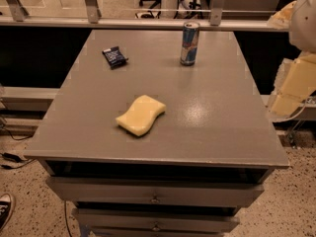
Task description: Knock redbull can over
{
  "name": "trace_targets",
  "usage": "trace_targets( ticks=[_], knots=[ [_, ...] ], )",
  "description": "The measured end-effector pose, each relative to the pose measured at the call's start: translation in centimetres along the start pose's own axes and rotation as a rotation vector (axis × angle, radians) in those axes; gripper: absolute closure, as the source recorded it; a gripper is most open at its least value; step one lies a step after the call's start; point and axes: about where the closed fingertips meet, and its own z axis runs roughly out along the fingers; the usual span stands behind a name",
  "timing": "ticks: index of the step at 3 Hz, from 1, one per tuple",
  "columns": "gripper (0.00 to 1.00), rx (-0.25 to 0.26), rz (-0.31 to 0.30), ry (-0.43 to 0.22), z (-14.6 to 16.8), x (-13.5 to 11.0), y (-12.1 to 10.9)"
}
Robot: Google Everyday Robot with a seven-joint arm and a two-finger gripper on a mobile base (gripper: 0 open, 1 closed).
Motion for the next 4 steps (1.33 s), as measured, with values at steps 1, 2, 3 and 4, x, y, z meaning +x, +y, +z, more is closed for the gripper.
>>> trace_targets(
  ticks=[1,2,3,4],
  knots=[
    [0.00,0.000,0.000,0.000,0.0,0.0,0.0],
    [0.00,-0.001,0.030,-0.044,1.5,0.4,-1.9],
    [0.00,0.010,0.104,-0.123,4.3,0.7,-5.7],
    [0.00,0.019,0.185,-0.209,7.5,0.2,-9.6]
  ],
)
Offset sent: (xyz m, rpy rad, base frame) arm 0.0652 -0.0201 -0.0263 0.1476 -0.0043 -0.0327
